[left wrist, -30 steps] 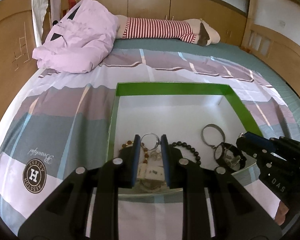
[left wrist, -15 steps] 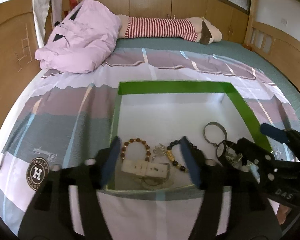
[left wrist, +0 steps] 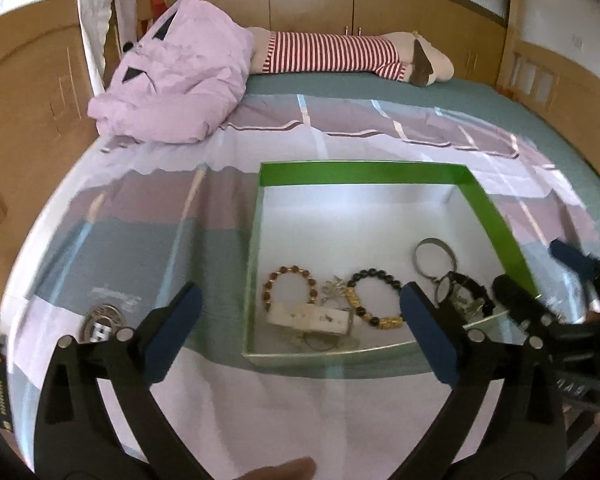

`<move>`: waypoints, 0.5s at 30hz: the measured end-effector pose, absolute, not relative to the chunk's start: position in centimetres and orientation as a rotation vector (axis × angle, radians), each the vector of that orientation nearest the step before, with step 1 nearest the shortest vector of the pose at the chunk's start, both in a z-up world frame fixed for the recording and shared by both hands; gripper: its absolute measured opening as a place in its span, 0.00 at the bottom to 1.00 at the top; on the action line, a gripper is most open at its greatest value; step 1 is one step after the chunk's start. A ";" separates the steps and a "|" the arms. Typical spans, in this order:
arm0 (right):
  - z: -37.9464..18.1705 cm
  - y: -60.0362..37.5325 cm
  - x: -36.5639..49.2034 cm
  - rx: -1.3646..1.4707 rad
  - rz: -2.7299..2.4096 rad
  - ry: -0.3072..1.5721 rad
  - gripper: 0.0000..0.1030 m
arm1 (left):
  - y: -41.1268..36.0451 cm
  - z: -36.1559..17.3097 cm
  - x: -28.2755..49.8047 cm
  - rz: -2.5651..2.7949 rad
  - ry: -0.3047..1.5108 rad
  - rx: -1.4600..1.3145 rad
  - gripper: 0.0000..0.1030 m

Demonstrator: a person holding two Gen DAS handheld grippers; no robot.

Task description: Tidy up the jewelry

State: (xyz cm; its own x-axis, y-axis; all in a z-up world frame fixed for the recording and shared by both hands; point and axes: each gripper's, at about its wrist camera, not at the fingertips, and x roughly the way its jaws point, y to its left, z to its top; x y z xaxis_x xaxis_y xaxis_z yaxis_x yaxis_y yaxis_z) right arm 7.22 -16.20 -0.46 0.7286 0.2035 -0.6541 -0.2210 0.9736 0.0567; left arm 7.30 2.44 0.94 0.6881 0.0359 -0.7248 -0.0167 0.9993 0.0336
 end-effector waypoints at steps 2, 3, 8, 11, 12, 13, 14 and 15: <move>-0.2 -16.3 7.2 -0.034 0.217 0.716 0.99 | 2.4 1.4 7.1 0.045 0.799 0.066 0.97; 0.1 -16.5 7.2 -0.036 0.210 0.706 0.99 | 2.4 1.6 6.9 0.044 0.794 0.076 0.97; 0.6 -17.2 8.1 0.037 0.149 0.742 0.99 | 2.1 1.6 6.8 0.019 0.817 0.132 0.98; 0.7 -17.1 8.4 0.066 0.118 0.750 0.99 | 2.4 1.4 6.9 0.016 0.836 0.123 0.98; 0.7 -16.9 8.4 0.065 0.109 0.750 0.99 | 2.5 1.3 7.0 0.010 0.841 0.119 0.98; 0.7 -16.7 8.4 0.063 0.105 0.752 0.99 | 2.6 1.3 7.0 0.006 0.845 0.117 0.98; 0.8 -16.4 8.4 0.059 0.106 0.757 0.99 | 2.7 1.3 7.1 0.008 0.846 0.116 0.98; 0.8 -15.8 8.4 0.048 0.108 0.760 0.99 | 2.7 1.4 7.1 0.009 0.846 0.114 0.98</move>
State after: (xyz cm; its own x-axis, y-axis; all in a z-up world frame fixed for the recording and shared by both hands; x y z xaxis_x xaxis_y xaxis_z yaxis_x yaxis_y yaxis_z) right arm 8.40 -15.85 0.81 0.7199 0.1146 -0.6845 -0.0801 0.9934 0.0821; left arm 7.14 2.75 1.36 0.6631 0.0536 -0.7466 0.0371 0.9939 0.1043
